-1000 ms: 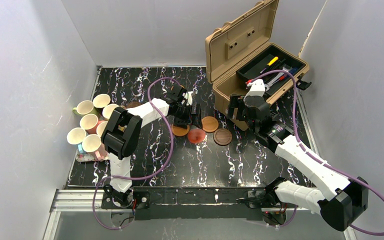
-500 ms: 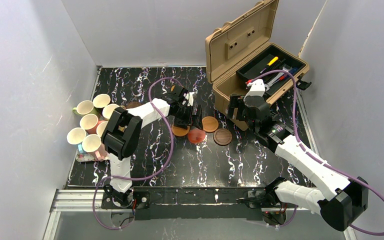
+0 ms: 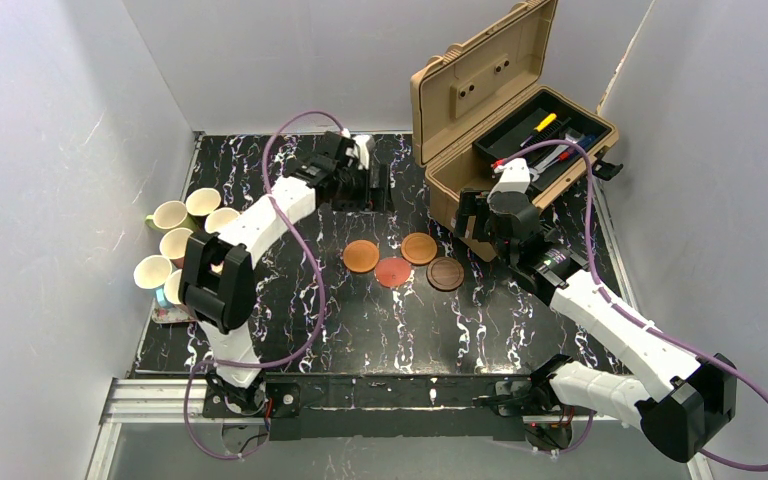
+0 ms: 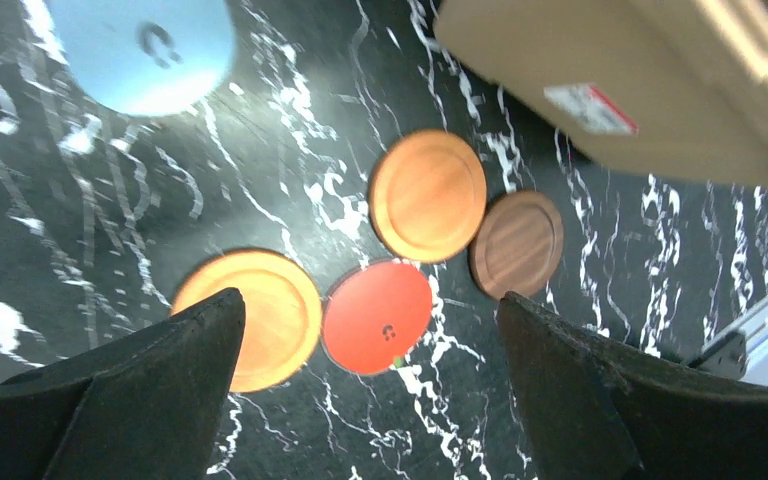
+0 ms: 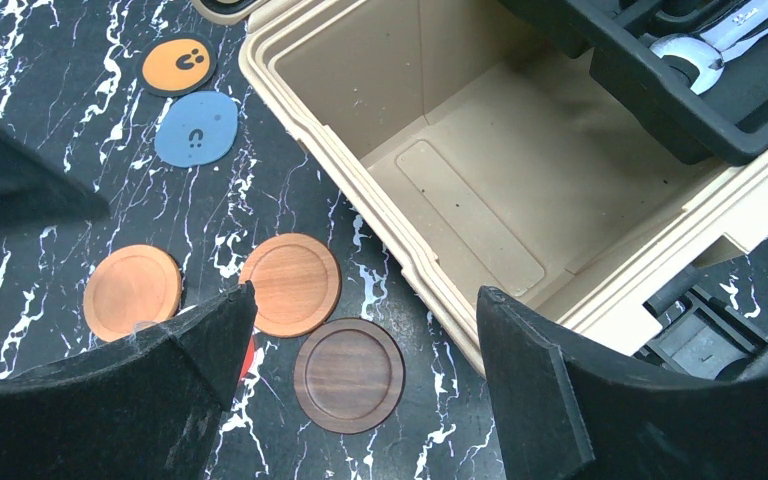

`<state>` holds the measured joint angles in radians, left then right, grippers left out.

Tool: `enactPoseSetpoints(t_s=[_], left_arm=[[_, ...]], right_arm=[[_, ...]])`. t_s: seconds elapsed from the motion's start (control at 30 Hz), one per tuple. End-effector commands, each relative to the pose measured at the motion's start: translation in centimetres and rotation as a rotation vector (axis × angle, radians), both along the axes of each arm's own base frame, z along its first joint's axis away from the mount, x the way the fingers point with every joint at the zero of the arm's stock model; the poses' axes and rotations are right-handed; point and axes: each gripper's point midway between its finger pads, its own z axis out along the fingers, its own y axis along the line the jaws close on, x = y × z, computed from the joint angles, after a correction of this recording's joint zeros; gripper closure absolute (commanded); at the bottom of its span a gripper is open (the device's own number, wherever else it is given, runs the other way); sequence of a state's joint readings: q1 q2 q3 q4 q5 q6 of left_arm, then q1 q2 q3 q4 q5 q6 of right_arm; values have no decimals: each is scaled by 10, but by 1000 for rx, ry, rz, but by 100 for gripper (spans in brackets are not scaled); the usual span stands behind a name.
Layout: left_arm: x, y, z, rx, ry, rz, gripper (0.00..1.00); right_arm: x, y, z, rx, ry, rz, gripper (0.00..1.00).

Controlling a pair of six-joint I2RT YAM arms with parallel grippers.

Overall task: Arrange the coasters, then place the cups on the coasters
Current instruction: Move the coaster to the center of the board.

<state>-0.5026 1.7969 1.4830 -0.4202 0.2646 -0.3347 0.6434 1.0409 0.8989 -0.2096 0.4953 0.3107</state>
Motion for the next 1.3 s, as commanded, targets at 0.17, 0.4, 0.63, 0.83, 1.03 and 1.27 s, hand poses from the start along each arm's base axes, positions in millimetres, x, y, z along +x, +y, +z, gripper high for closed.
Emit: enactPoseSetpoints(t_s=[0.17, 0.4, 0.63, 0.83, 1.03, 1.27], left_arm=[[83, 49, 4, 34, -5, 222, 5], [131, 87, -14, 172, -1, 348, 5], [129, 160, -46, 359, 45, 507, 4], [110, 198, -69, 358, 98, 583, 4], [95, 221, -87, 381, 148, 610, 4], [86, 227, -92, 376, 138, 585, 4]], right_arm=[[4, -2, 0, 7, -18, -18, 11], [6, -2, -2, -5, -18, -21, 11], [10, -3, -5, -30, -18, -29, 10], [13, 1, -11, -46, -8, -16, 10], [13, 0, -9, -45, -12, -15, 10], [13, 3, -10, -36, -9, -5, 10]])
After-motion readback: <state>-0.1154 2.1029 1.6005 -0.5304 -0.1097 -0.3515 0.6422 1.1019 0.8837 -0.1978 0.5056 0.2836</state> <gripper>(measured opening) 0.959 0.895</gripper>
